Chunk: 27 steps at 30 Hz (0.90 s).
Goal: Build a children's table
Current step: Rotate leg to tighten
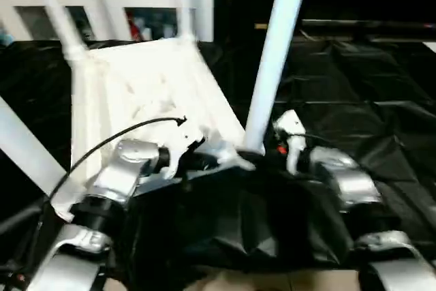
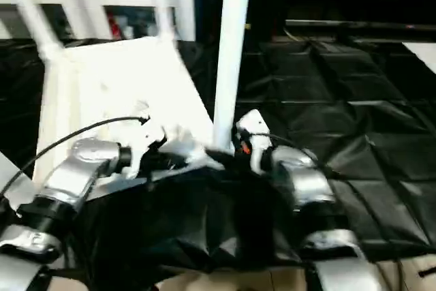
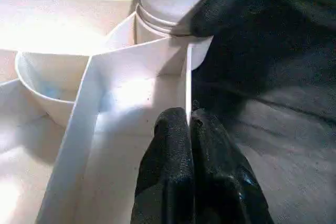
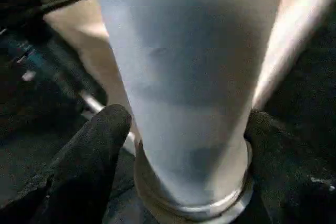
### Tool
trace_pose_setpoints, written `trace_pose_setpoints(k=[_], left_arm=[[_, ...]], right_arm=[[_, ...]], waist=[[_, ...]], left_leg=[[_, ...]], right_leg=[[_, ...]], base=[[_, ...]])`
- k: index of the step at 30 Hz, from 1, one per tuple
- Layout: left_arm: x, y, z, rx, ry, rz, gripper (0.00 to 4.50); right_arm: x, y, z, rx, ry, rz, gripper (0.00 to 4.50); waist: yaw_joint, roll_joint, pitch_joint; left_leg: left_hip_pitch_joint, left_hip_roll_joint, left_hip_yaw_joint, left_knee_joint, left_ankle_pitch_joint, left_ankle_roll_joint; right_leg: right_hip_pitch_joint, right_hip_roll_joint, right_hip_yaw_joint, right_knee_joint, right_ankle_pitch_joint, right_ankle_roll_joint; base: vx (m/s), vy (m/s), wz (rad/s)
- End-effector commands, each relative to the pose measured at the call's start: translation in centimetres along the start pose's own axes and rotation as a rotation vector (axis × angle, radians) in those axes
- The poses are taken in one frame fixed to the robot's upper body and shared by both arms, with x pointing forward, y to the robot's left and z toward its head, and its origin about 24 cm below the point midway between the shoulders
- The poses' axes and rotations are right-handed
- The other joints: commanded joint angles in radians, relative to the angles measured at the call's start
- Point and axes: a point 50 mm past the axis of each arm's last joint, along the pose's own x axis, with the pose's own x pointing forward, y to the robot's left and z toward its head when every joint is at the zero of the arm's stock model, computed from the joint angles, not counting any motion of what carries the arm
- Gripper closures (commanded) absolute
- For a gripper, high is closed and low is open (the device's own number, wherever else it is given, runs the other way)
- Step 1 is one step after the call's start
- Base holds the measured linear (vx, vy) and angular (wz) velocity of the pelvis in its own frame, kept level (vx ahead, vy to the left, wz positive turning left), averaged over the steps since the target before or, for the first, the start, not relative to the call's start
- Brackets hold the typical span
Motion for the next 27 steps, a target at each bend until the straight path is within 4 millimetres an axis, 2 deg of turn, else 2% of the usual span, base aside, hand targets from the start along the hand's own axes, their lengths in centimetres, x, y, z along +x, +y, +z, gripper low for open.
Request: trace_pose_setpoints(k=[1,2,3,4,8,12,14,15,17,22,26,27], left_arm=[[1.5,-1.0,3.3,0.121,-0.114,-0.083,4.50],[0.9,-1.4,3.0,0.132,-0.097,-0.152,4.50],[0.8,-1.5,2.9,0.133,-0.095,-0.159,4.50],[0.6,-1.5,2.8,0.136,-0.089,-0.175,4.50],[0.2,-1.6,2.6,0.134,-0.082,-0.205,4.50],[-0.1,-1.8,2.3,0.132,-0.058,-0.249,4.50],[-0.1,-1.9,2.3,0.127,-0.061,-0.249,4.50],[-0.1,-1.9,2.2,0.126,-0.059,-0.251,4.50],[0.0,-1.9,2.2,0.125,-0.057,-0.253,4.50],[0.2,-1.8,2.2,0.129,-0.059,-0.231,4.50],[1.0,-0.9,2.9,0.104,-0.100,-0.095,4.50],[1.3,-0.7,3.2,0.097,-0.109,-0.055,4.50]], right_arm=[[2.6,3.1,-0.2,-0.008,0.017,0.242,0.91],[1.6,3.3,-0.4,-0.018,0.055,0.315,0.91],[1.5,3.4,-0.4,-0.019,0.060,0.324,0.91],[1.3,3.5,-0.5,-0.019,0.071,0.344,0.91],[0.7,3.7,-0.7,-0.018,0.103,0.392,0.91],[0.5,3.9,-0.9,-0.014,0.122,0.415,1.25],[0.4,4.1,-0.9,-0.005,0.127,0.433,1.38],[0.4,4.2,-0.9,-0.002,0.128,0.441,1.61],[0.4,4.3,-0.9,-0.002,0.128,0.442,1.64],[0.8,4.1,-1.0,-0.007,0.115,0.384,1.85],[2.5,3.3,-1.1,-0.001,0.061,0.160,1.93],[3.0,2.9,-1.2,0.019,0.054,0.087,1.94]], waist=[[0.002,0.004,-0.066],[0.006,0.004,-0.066],[0.011,0.003,-0.066],[0.012,0.002,-0.065],[0.018,0.003,-0.065],[0.018,0.002,-0.063],[0.018,0.003,-0.064],[0.019,0.003,-0.064],[0.020,0.002,-0.065],[0.018,0.001,-0.064],[0.009,-0.002,-0.060],[0.007,0.000,-0.058]], left_leg=[[0.011,0.020,0.005,-0.064,-0.247,0.043],[0.012,0.021,0.005,-0.065,-0.249,0.042],[0.013,0.022,0.004,-0.065,-0.249,0.044],[0.009,0.021,0.005,-0.065,-0.243,0.050],[0.013,0.022,0.005,-0.067,-0.260,0.040],[0.012,0.021,0.003,-0.069,-0.267,0.028],[0.012,0.021,0.003,-0.068,-0.266,0.027],[0.013,0.023,0.003,-0.069,-0.267,0.027],[0.012,0.021,0.004,-0.067,-0.261,0.027],[0.011,0.020,0.003,-0.068,-0.267,0.022],[0.014,0.017,0.001,-0.071,-0.294,0.003],[0.014,0.016,-0.001,-0.072,-0.306,-0.004]], right_leg=[[0.051,-0.041,0.035,-0.069,-0.176,-0.238],[0.050,-0.041,0.036,-0.069,-0.179,-0.240],[0.052,-0.042,0.035,-0.069,-0.179,-0.238],[0.052,-0.041,0.036,-0.066,-0.170,-0.236],[0.050,-0.042,0.036,-0.069,-0.198,-0.234],[0.049,-0.044,0.037,-0.074,-0.245,-0.216],[0.049,-0.044,0.037,-0.073,-0.239,-0.219],[0.048,-0.044,0.037,-0.072,-0.235,-0.221],[0.048,-0.043,0.037,-0.071,-0.224,-0.224],[0.049,-0.044,0.036,-0.073,-0.248,-0.215],[0.044,-0.048,0.037,-0.083,-0.327,-0.191],[0.043,-0.049,0.037,-0.086,-0.362,-0.181]], base=[[0.000,0.000,0.00],[0.000,0.000,0.00],[0.000,0.000,0.00],[0.000,0.000,0.00],[0.000,0.000,0.00],[0.000,0.000,0.00],[0.000,0.000,0.00],[0.000,0.000,0.00],[0.000,0.000,0.00],[0.000,0.000,0.00],[0.000,0.000,0.00],[0.000,0.000,0.00]])
